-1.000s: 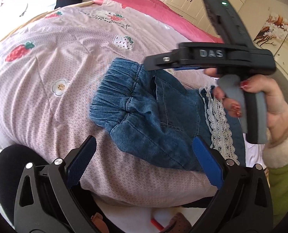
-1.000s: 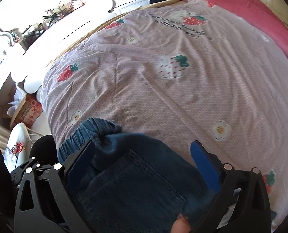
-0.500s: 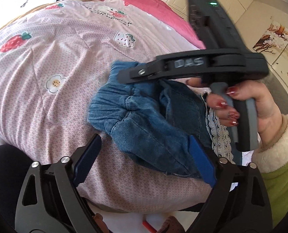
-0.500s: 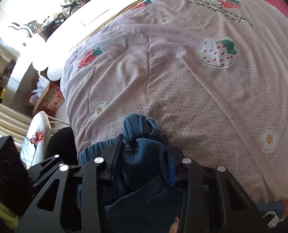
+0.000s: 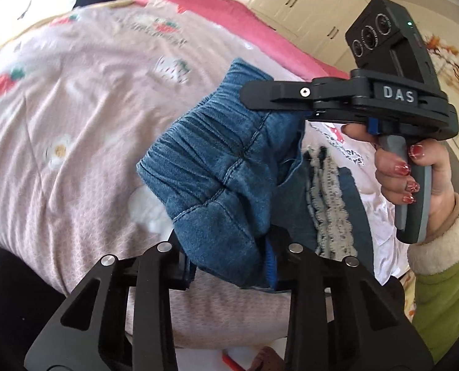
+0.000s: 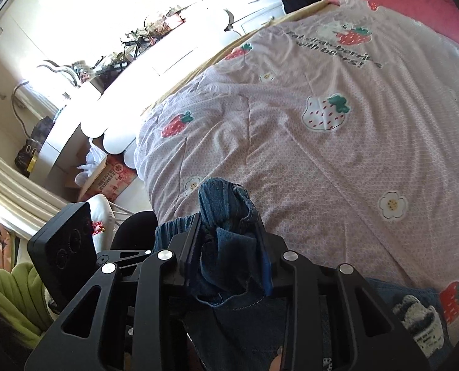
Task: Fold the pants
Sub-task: 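Grasp the elastic waistband with the right tool and fold it over the hems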
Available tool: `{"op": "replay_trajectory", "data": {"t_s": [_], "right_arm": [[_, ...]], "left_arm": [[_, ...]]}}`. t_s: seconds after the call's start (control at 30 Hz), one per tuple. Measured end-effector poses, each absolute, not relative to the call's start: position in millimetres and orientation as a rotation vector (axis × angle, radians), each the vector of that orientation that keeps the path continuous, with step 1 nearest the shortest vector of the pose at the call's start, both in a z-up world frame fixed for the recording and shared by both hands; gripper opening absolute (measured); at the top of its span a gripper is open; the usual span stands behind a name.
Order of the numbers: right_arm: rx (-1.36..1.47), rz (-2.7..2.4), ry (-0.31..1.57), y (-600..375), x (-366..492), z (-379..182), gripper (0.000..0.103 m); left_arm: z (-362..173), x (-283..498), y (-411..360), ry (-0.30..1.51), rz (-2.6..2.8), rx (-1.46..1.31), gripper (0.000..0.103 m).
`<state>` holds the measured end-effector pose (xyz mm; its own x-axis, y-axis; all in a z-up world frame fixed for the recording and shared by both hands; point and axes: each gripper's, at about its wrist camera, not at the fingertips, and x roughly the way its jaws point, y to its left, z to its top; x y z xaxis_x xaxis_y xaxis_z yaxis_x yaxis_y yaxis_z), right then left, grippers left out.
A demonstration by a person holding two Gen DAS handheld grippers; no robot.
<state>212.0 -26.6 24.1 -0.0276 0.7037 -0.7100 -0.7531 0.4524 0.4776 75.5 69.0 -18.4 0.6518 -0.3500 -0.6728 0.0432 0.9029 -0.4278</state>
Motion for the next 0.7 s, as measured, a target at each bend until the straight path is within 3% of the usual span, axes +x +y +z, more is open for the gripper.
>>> {"op": "replay_trajectory", "data": {"t_s": [0.7], "right_arm": [[0.070, 1.053, 0.987, -162, 195, 46, 0.030]], "left_arm": [[18, 79, -27, 0.792, -0.335, -0.153, 0.025]]}}
